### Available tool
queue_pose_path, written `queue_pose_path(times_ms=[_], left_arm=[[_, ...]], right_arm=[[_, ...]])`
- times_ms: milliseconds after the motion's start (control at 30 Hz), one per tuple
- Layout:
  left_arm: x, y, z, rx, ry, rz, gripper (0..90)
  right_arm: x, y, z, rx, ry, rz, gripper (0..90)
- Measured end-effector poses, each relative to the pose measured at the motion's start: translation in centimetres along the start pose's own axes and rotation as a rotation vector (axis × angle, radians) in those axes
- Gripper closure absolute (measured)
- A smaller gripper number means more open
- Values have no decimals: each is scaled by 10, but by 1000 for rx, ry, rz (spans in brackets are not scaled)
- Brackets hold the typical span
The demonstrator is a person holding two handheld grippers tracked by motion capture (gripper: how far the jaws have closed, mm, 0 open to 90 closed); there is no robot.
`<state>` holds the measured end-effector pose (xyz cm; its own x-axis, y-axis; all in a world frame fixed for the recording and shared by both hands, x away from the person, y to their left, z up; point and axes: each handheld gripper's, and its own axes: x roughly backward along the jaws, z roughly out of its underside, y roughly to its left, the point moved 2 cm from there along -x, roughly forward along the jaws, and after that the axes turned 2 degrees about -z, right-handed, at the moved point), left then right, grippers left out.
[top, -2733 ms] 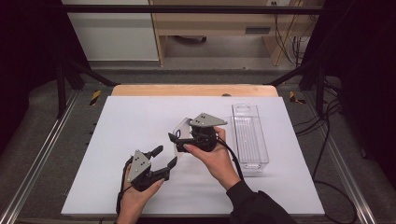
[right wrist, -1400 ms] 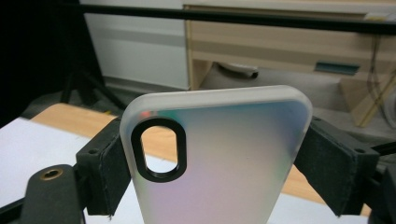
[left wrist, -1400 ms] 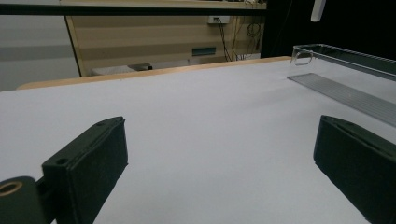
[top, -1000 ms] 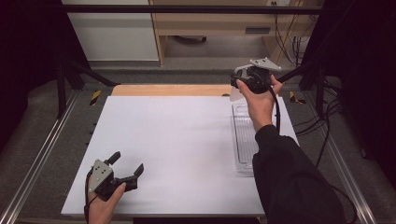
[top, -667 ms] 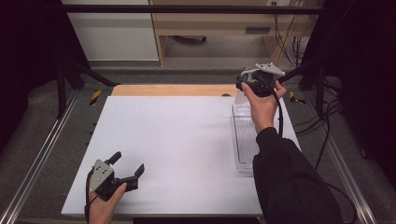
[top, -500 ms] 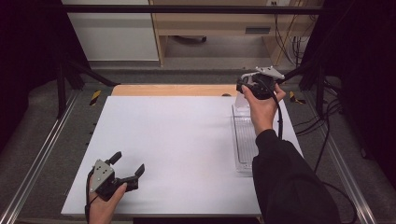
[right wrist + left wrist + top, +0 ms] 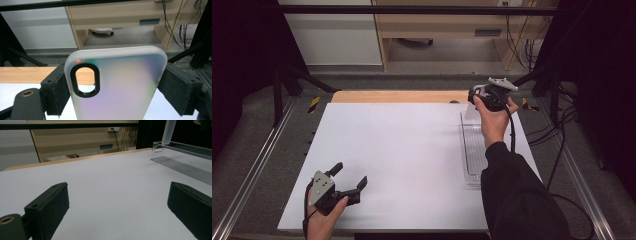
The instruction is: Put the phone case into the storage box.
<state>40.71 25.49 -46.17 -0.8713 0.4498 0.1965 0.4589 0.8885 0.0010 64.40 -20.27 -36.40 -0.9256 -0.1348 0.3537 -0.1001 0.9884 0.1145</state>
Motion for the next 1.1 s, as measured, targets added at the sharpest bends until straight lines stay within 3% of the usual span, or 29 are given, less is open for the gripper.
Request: queue_pose_path(times_ms=[233,567,1100], left_arm=[[-1,-1,0,2,-1,1,35],[-1,-2,0,5,0,7,35],[-2,-3,1,0,8,21,35]], right_arm=[[-5,-3,8,-19,8,14,181],[-13,3,19,2,19,65,181],[-25,6,35,-15,23,106,181]])
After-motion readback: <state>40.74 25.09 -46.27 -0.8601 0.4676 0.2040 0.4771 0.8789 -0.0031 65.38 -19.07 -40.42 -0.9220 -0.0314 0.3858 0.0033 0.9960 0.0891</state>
